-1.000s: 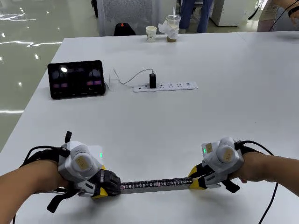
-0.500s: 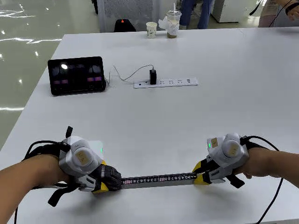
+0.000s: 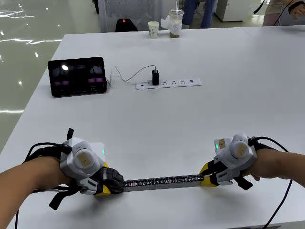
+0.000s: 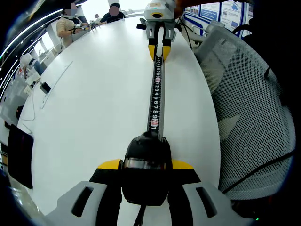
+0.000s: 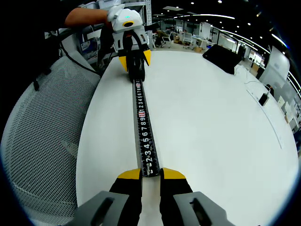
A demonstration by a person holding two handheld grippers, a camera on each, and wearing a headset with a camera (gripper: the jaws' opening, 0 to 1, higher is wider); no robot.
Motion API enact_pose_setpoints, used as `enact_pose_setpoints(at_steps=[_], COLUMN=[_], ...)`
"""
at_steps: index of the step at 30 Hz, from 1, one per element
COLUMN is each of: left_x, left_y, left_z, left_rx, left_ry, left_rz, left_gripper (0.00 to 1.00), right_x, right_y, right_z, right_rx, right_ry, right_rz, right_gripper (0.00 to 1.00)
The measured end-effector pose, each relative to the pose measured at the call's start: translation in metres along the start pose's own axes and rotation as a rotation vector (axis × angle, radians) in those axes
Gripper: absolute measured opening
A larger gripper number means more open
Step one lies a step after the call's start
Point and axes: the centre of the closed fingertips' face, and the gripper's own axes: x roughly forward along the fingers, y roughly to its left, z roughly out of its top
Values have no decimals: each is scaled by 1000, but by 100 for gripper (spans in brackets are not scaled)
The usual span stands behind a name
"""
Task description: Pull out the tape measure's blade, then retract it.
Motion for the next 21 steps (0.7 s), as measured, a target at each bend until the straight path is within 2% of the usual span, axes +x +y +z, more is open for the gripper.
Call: enact_pose_setpoints(at_steps=[14,21], left_x=[1,1], left_y=[1,2], left_z=[0,2], left_rx=[6,8], left_ry=[9,-9], left_rz=[8,26], left_gripper=[32,33], right_x=[-2,-1], right_y=[0,1], right_z=[-2,-1], right_rx=[8,-21], right_ry=[0,50], right_rz=[-6,-10], right_gripper=[11,12])
